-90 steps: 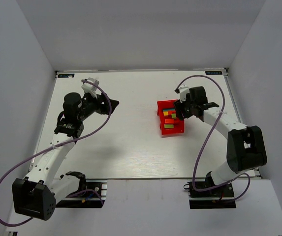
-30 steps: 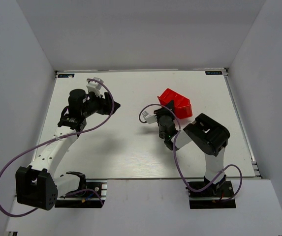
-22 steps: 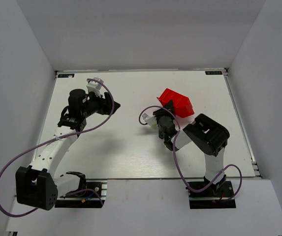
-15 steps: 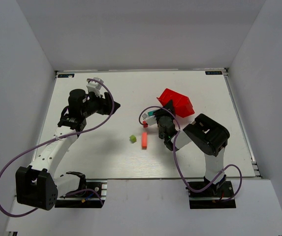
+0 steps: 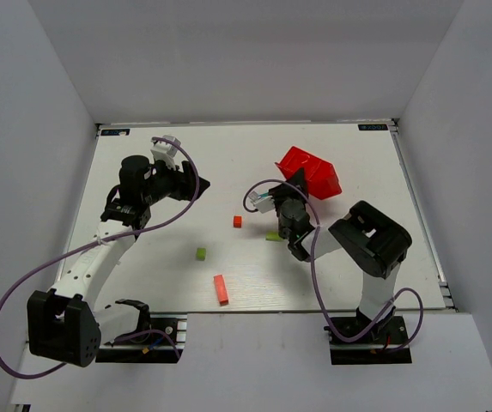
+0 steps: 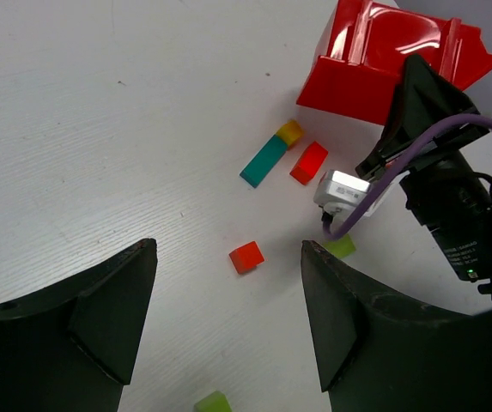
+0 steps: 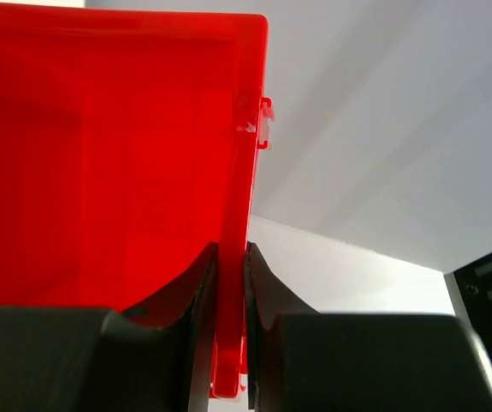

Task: Build the wood block tower

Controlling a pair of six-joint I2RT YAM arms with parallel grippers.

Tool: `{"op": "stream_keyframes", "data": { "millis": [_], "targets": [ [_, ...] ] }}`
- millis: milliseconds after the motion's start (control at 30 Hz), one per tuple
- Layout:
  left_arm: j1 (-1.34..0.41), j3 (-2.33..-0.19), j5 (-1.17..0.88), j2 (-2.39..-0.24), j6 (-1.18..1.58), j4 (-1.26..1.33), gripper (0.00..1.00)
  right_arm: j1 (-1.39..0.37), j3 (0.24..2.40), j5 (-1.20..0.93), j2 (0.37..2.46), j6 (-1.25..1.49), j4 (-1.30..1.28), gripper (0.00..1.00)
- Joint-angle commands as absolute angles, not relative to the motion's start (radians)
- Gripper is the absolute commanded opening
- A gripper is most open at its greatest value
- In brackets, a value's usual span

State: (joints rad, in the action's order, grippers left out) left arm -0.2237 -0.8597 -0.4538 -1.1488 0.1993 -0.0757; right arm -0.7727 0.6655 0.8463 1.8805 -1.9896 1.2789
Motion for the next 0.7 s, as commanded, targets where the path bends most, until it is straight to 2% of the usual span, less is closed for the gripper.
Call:
{"op": "stream_keyframes", "data": {
  "millis": [0,233,333,433,533,567,600,633,667],
  "targets": [
    [-0.221,-0.897,-0.469,-1.149,0.193,-0.084,0.78,-0.755,0.703,0.851,1.818,-2.01,1.887,0.0],
    [-0.221,-0.897,-0.46,-1.149,0.193,-0.084,0.78,-0.693,0.719,0.861,1.735,-1.948,1.876,0.0],
    [-0.221,-0.897,-0.46,-1.149,0.193,-0.084,0.78,-0.663,0.718,0.891,1.691,-1.825,1.781,0.0],
    [-0.221,-0.897,-0.46,-1.149,0.193,-0.084,0.78,-0.629,0.722,0.936,1.622,-1.6,1.536,0.0],
    [-0.221,-0.897,-0.46,-1.149,0.193,-0.084,0.78,-0.578,0.782,0.94,1.525,-1.233,0.967,0.0],
    [-0.221,-0.897,-0.46,-1.149,0.193,-0.084,0.78,-0.554,0.84,0.881,1.507,-1.133,0.669,0.0],
    [-0.221,-0.897,-0.469,-1.149,0.193,-0.084,0.78,-0.516,0.93,0.841,1.464,-0.801,0.529,0.0],
    [-0.221,-0.897,-0.469,-1.149,0.193,-0.084,0.78,-0.497,1.024,0.795,1.457,-0.704,0.25,0.0],
    [-0.221,-0.897,-0.469,-1.158,0.193,-0.084,0.78,-0.458,1.055,0.7,1.453,-0.584,0.11,0.0]
  ]
}}
